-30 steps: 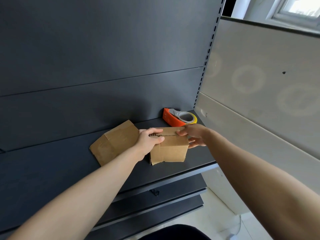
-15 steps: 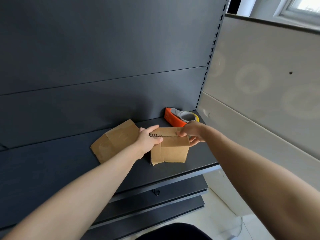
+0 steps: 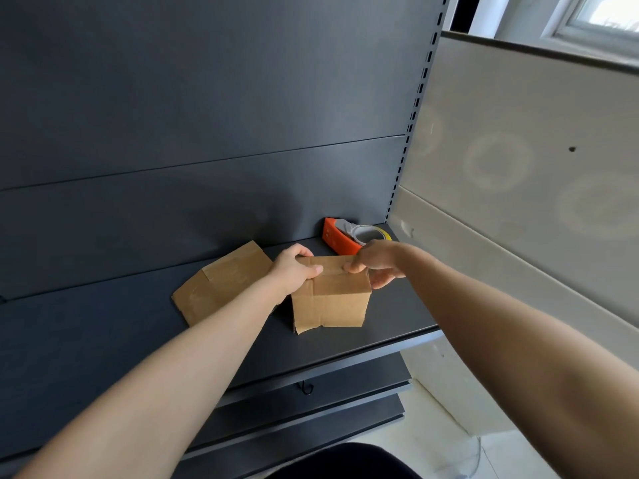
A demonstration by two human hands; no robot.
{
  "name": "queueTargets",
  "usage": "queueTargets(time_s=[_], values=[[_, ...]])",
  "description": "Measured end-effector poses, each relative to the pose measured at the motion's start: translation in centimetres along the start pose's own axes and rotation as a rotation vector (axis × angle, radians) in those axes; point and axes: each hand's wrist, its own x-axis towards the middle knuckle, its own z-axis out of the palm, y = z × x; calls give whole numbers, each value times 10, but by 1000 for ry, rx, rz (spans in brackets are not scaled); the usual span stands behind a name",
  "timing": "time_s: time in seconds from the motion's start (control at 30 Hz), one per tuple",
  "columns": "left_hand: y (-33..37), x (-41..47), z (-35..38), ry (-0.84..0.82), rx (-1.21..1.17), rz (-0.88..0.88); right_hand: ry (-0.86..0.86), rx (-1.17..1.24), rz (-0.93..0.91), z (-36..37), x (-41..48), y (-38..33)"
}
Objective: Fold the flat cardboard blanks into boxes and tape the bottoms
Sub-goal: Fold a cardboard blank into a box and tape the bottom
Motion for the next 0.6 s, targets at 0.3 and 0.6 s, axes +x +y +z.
queueTargets(time_s=[0.3,0.6], values=[[-1,4,2,42,58,-9,362,-359,-243,-12,59,-6],[-9,10,3,29,101,5,394,-288,-234,-29,65,-3]])
